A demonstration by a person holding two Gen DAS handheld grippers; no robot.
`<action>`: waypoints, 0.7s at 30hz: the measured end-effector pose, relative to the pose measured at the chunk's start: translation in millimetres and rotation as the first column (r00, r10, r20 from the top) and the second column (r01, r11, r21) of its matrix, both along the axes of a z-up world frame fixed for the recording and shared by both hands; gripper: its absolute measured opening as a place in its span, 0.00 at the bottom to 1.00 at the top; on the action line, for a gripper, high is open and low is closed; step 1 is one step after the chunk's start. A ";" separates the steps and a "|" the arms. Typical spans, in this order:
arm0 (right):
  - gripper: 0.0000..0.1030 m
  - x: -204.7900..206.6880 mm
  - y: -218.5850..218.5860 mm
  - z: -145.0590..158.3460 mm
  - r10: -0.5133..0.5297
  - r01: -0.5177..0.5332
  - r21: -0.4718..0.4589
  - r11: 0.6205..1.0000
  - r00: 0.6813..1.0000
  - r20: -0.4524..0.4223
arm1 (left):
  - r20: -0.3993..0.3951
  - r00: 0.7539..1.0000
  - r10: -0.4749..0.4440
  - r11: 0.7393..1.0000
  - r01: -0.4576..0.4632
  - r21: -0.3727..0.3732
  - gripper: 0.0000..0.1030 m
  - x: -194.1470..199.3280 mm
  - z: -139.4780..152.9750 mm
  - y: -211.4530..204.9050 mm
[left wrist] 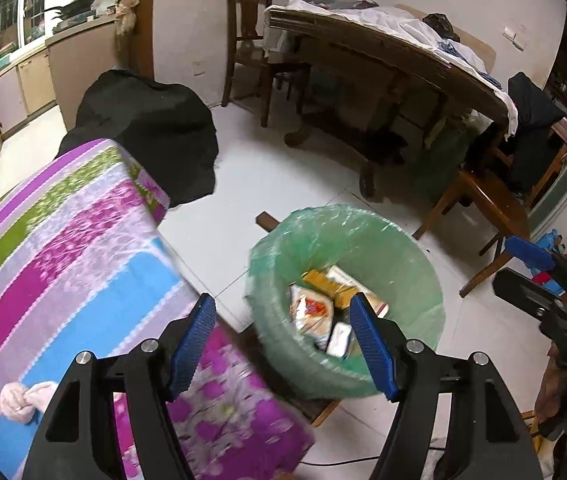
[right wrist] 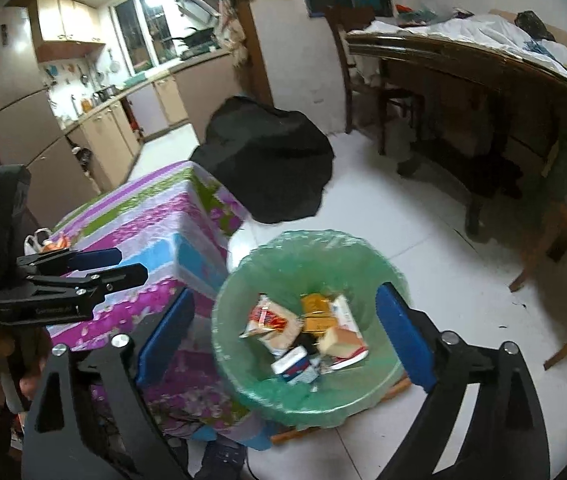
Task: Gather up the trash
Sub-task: 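Swing both tools back over the table toward the remaining items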
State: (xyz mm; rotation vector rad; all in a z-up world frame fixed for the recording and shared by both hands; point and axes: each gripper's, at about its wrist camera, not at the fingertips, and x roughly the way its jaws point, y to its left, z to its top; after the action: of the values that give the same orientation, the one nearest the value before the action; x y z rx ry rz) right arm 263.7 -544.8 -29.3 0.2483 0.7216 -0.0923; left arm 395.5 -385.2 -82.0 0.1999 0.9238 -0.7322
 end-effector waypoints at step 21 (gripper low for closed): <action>0.91 -9.2 144.2 -56.1 0.250 -0.249 0.059 0.967 0.968 0.003 | 0.003 0.898 0.440 0.898 -0.440 -0.006 0.71 45.3 -25.2 321.3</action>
State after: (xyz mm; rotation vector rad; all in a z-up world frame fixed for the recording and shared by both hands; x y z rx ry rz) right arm 254.5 -400.5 -85.4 0.2118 0.7550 0.1686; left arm 440.8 -63.9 -107.2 -0.0166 0.9207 -0.3127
